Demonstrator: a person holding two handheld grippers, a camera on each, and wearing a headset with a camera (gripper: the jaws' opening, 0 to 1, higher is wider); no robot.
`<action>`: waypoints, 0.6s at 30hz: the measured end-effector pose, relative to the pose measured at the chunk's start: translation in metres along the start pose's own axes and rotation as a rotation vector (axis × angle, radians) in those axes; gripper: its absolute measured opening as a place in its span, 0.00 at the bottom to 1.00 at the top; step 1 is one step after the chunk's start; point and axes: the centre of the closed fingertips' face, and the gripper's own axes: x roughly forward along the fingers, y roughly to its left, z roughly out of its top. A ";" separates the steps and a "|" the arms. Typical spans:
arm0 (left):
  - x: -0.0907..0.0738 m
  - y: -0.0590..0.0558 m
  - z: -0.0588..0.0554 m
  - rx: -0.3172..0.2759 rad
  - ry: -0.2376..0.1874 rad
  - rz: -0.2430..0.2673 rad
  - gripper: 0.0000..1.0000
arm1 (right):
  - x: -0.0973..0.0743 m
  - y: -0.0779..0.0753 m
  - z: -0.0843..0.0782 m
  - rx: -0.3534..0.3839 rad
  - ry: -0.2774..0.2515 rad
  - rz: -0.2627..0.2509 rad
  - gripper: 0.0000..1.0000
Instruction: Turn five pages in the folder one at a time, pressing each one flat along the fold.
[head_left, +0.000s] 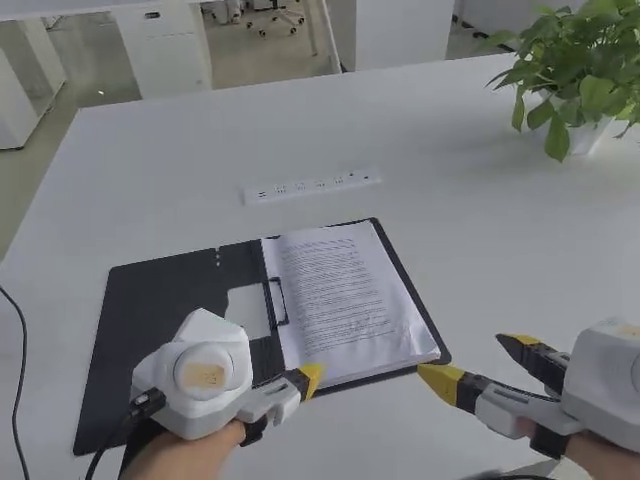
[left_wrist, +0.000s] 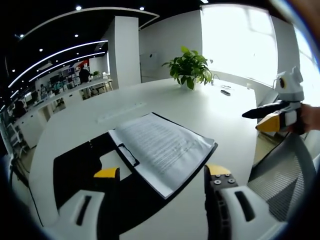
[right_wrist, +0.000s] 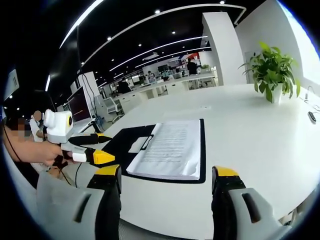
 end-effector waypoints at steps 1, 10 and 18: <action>0.003 -0.001 0.000 0.004 0.001 -0.006 0.67 | 0.000 0.000 0.000 0.002 0.000 -0.001 0.73; 0.030 -0.010 0.000 0.017 0.006 -0.038 0.66 | -0.001 0.001 -0.004 0.012 0.007 -0.013 0.73; 0.058 -0.021 0.000 0.029 0.021 -0.070 0.66 | 0.000 0.001 -0.002 0.022 0.003 -0.017 0.73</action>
